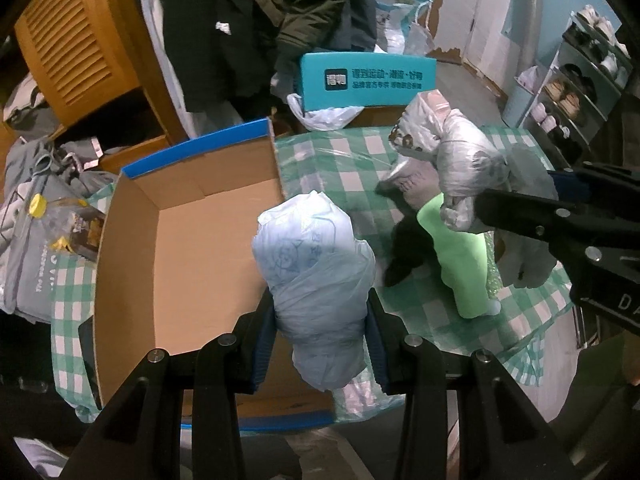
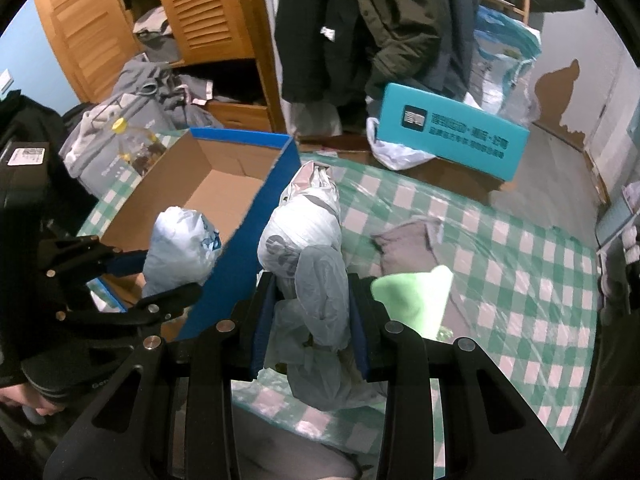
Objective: Organize soft objects
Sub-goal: 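Carry the light-blue bundle and white cloth with both tools over the box, then open both tools to drop the cloths into the box, then move both tools back toward the remaining soft items on the table, then grasp the light-green cloth with the right tool while the left tool grasps the black glove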
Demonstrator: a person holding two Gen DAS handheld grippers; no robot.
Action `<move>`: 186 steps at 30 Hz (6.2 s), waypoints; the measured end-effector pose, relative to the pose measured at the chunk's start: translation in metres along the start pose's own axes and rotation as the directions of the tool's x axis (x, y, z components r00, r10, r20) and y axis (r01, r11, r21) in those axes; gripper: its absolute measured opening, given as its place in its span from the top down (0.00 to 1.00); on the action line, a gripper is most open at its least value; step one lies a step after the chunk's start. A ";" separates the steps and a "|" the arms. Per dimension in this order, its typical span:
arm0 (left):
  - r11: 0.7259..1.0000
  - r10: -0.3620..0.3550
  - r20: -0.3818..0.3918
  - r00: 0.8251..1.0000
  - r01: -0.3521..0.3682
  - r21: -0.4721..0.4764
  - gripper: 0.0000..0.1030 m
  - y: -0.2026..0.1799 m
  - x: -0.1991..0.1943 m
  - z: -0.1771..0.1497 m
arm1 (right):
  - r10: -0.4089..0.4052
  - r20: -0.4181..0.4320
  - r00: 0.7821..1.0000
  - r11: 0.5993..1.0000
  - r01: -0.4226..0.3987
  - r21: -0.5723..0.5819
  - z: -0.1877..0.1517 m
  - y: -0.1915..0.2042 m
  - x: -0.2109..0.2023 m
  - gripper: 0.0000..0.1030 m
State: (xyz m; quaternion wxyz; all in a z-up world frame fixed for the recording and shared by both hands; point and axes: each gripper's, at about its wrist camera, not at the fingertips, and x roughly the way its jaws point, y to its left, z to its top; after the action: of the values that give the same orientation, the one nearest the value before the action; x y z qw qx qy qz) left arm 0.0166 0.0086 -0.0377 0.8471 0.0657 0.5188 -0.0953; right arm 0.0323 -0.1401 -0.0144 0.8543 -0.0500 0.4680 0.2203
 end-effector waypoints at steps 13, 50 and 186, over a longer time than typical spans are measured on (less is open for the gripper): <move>0.998 0.013 0.009 1.000 -0.012 -0.062 0.60 0.039 -0.004 -0.008 | 0.032 -0.009 0.999 0.998 -0.032 -0.057 0.025 0.041 0.016 0.68; 0.965 0.082 -0.110 0.991 -0.106 -0.241 0.53 0.137 0.036 -0.040 | 0.121 -0.171 0.978 0.979 -0.146 -0.144 0.054 0.129 0.107 0.64; 0.996 -0.010 -0.274 0.962 0.035 0.087 0.08 -0.094 0.170 0.035 | -0.001 -0.143 0.990 0.944 0.048 0.325 -0.041 -0.148 0.068 0.89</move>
State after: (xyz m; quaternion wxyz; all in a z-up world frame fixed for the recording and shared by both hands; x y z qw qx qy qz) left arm 0.1012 -0.1058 -0.1747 0.7624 0.1107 0.6265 -0.1183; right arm 0.0950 -0.2627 -0.1114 0.8183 0.0715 0.5566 0.1245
